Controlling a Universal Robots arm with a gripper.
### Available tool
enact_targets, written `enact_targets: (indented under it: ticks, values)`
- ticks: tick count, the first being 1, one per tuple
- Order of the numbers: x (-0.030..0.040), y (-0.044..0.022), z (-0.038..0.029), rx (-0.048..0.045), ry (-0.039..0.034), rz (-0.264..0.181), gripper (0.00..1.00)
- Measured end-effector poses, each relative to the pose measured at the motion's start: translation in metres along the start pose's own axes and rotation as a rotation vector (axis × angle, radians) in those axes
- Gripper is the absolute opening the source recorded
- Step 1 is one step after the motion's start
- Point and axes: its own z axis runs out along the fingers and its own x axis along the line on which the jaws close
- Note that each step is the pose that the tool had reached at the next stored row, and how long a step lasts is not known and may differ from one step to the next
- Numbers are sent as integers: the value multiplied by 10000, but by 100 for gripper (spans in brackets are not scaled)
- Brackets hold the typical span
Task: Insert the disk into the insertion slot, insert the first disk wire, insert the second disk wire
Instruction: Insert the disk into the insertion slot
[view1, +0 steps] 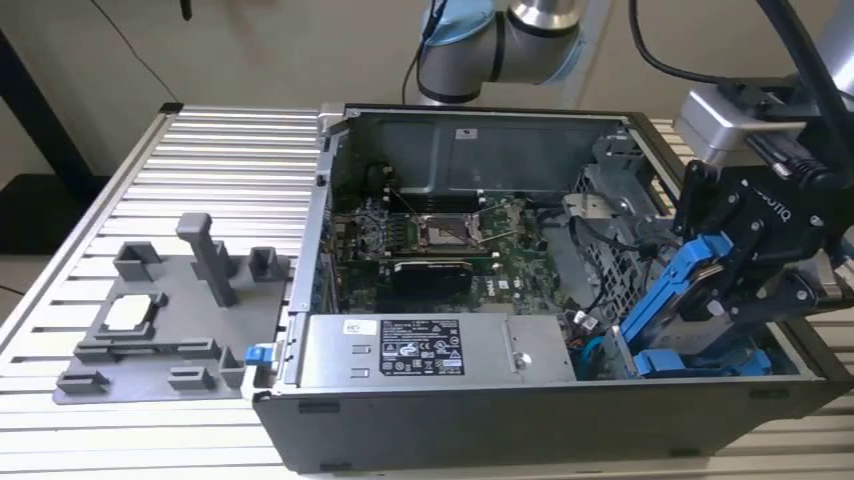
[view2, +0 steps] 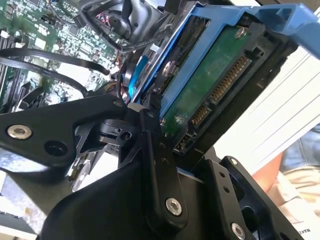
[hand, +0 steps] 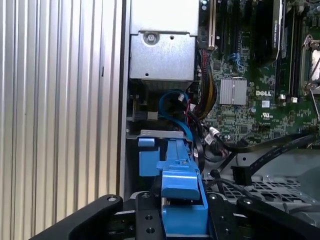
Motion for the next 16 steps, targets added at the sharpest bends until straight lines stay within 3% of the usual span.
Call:
enact_targets:
  ticks: [10, 16]
  values:
    - [-1, -7, 181, 0, 6, 0, 33]
    - [-1, -7, 188, -1, 17, 1, 33]
